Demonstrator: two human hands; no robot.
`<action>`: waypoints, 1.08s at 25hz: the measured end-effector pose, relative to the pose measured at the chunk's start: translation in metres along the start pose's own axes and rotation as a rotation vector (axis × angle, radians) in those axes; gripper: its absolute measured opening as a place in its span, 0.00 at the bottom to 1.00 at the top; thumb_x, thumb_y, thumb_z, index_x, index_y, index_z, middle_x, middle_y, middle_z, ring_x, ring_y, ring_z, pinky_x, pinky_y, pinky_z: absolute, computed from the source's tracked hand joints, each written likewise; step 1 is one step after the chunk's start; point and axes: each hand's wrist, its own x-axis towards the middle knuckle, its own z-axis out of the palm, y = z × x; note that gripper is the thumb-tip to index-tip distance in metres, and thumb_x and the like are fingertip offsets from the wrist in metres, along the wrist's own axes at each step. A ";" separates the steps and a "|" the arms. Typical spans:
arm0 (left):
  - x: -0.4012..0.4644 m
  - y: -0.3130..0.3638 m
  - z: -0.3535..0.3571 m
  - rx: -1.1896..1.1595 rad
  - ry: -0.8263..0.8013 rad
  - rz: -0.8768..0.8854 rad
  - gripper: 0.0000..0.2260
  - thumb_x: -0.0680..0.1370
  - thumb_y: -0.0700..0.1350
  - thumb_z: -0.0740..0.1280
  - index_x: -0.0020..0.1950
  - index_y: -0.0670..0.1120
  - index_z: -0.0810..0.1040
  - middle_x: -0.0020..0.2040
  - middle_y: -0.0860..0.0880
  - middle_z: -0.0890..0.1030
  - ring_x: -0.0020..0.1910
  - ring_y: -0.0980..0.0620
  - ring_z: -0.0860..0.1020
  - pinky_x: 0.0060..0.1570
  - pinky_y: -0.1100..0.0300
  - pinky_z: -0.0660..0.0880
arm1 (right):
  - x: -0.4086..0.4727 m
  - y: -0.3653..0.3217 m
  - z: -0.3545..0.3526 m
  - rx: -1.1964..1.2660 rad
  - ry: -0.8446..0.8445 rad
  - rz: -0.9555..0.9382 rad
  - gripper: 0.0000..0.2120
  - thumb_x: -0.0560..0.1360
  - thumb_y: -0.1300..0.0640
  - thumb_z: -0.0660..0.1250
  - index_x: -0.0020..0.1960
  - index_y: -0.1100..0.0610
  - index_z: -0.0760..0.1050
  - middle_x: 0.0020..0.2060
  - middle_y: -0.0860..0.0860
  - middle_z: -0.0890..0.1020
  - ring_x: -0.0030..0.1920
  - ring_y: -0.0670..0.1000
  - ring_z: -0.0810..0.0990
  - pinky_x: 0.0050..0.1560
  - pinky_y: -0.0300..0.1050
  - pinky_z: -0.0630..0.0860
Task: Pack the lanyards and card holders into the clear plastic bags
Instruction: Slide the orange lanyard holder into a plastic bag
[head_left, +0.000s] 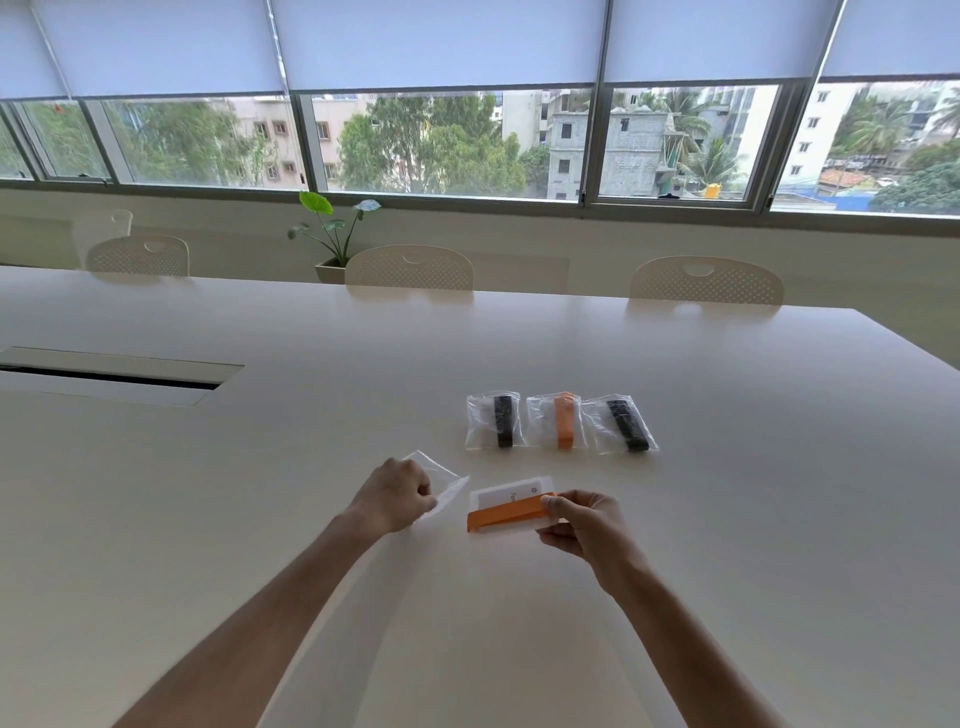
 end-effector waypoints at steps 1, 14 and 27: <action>-0.003 0.006 0.002 -0.045 -0.010 -0.007 0.06 0.68 0.43 0.68 0.34 0.44 0.82 0.31 0.47 0.82 0.34 0.50 0.80 0.38 0.60 0.77 | -0.002 0.001 0.003 0.005 0.001 -0.011 0.04 0.73 0.63 0.70 0.42 0.64 0.80 0.35 0.59 0.83 0.35 0.54 0.83 0.38 0.43 0.83; -0.022 0.048 0.015 -0.210 0.164 -0.099 0.06 0.66 0.43 0.67 0.29 0.44 0.80 0.27 0.48 0.81 0.30 0.51 0.79 0.32 0.60 0.74 | -0.006 -0.008 0.008 -0.135 0.177 -0.126 0.05 0.69 0.63 0.72 0.34 0.63 0.81 0.31 0.60 0.82 0.30 0.54 0.82 0.34 0.44 0.82; -0.030 0.063 0.019 -0.186 0.203 0.052 0.07 0.68 0.43 0.68 0.31 0.43 0.79 0.27 0.48 0.79 0.28 0.51 0.75 0.29 0.64 0.67 | -0.012 -0.012 0.016 -0.112 0.247 -0.197 0.06 0.70 0.61 0.73 0.35 0.61 0.81 0.31 0.56 0.83 0.30 0.50 0.83 0.34 0.42 0.82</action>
